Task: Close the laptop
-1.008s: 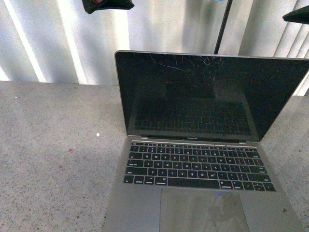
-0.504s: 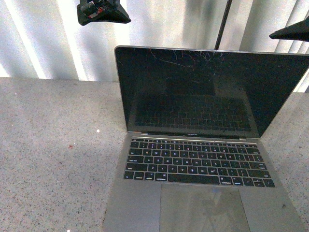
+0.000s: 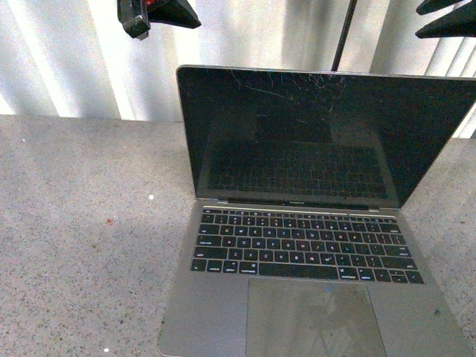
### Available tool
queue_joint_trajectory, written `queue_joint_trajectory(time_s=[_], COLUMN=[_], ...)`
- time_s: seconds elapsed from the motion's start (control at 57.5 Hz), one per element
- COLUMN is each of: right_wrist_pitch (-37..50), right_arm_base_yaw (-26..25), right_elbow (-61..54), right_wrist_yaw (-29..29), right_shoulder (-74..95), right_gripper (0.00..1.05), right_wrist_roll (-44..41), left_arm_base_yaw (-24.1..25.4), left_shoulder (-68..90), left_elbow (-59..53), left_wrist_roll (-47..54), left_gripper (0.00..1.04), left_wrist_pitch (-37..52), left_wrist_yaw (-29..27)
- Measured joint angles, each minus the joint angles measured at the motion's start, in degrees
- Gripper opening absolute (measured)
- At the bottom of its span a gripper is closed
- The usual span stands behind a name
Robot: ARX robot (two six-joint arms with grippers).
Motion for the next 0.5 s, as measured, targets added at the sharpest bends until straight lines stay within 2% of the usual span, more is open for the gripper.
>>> queue_joint_trajectory(time_s=[0.087, 0.122, 0.348, 0.504], right_wrist_pitch=[-1.70, -2.91, -7.39, -7.91], right_arm_base_yaw=[0.09, 0.15, 0.22, 0.44], right_elbow=[0.50, 0.76, 2.01, 2.62], right_wrist_yaw=[0.20, 0.48, 4.28, 5.14], right_shoulder=[0.00, 0.00, 0.26, 0.90], right_gripper=[0.03, 0.03, 0.03, 0.03], right_wrist_roll=[-1.16, -2.12, -8.76, -10.23], left_arm_base_yaw=[-0.07, -0.13, -0.55, -1.22], left_shoulder=[0.33, 0.52, 1.25, 1.49], left_elbow=[0.02, 0.04, 0.31, 0.79], left_wrist_roll=[0.79, 1.03, 4.00, 5.18], left_gripper=[0.13, 0.04, 0.04, 0.04], left_wrist_pitch=[-1.57, -1.92, -2.34, -2.36], left_wrist_yaw=[-0.09, -0.24, -2.58, -4.11])
